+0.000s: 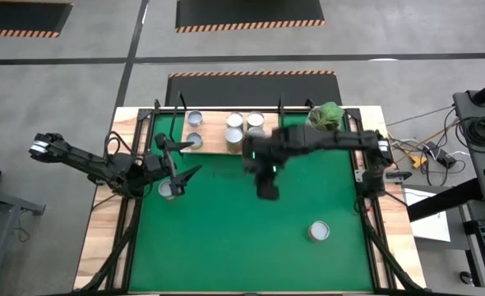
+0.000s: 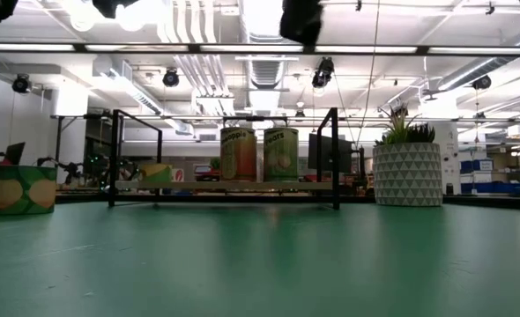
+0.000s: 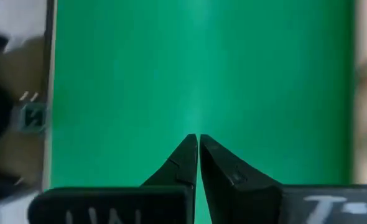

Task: Pick and place cans onto a shelf
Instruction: Put the canned tomato sauce on the shelf

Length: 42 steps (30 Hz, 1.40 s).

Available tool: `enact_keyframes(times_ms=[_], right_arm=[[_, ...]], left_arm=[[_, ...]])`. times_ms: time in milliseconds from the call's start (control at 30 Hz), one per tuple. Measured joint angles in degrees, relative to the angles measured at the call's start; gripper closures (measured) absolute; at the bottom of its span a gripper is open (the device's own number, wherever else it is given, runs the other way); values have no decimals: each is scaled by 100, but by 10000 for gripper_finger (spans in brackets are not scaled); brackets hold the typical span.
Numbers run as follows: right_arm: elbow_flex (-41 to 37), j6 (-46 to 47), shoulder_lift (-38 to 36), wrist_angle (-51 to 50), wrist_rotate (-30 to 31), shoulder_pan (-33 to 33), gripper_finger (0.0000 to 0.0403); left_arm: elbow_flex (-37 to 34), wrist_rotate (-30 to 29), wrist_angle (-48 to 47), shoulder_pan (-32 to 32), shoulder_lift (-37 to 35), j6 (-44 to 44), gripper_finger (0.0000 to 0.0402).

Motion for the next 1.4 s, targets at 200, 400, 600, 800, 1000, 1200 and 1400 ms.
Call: enact_keyframes(times_ms=[200,400,600,800,1000,1200,1400], right_arm=[[-848,1304,-42,-376,7,951,394],[-2571,3037,-541,-334,-62,1692,394],[-4247,5064,-1417,121,250,2243,394],[-5146,6757,-2355,381,576,2396,386],[-5729,7850,-3013,1110,584,2658,306],[-5850,8489,-3024,1350,567,3035,171],[-5820,8893,-2517,1340,570,3331,55]], left_arm=[[0,466,43,-15,0,-328,82],[0,519,37,-17,0,-783,82],[0,518,25,-26,30,-1232,82],[0,541,-74,-28,48,-1486,82],[0,543,-117,-28,48,-1620,82],[0,544,-112,-28,48,-1611,82],[0,545,-112,-28,48,-1605,82]])
